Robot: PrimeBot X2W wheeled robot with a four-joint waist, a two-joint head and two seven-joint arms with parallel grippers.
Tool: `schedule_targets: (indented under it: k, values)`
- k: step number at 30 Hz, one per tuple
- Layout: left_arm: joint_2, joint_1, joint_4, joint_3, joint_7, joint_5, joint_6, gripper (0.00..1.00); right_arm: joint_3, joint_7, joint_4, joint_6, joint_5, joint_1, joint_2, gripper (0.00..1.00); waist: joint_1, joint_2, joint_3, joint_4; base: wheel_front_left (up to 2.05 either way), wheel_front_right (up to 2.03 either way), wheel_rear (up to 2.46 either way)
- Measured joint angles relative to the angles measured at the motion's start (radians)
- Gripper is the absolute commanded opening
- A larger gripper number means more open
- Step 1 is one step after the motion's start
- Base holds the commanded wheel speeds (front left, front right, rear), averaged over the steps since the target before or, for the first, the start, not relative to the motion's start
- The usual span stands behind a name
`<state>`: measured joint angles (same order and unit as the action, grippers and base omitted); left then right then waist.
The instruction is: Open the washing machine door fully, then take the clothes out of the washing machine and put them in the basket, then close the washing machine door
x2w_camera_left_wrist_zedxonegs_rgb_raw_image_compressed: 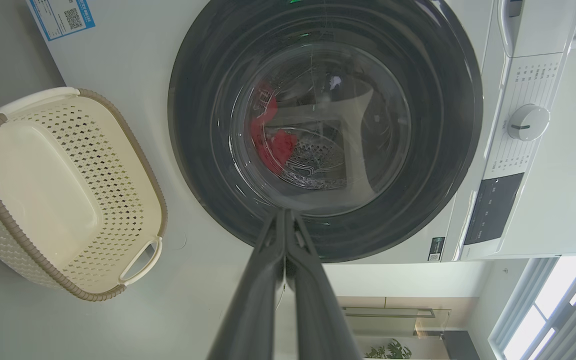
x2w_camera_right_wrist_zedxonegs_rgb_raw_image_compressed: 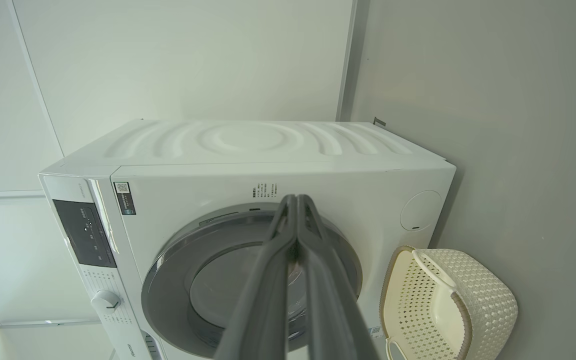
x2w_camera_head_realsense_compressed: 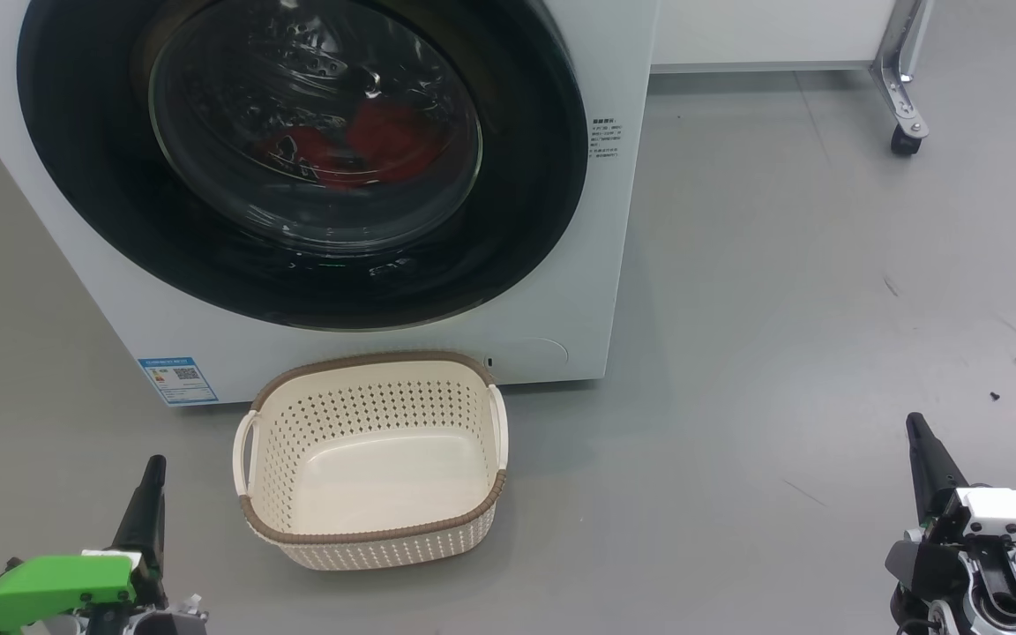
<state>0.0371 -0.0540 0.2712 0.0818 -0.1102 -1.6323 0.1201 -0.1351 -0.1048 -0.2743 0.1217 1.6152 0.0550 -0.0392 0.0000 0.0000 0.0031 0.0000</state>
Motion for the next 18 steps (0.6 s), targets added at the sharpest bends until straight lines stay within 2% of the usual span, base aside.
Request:
schedule_targets:
  k: [18]
  values:
    - [0.0,0.0,0.0,0.0,0.0,0.0,0.0,0.0,0.0,0.0,0.0,0.0,0.0,0.0,0.0,0.0,0.0,0.0,0.0,0.0,0.0,0.0,0.0]
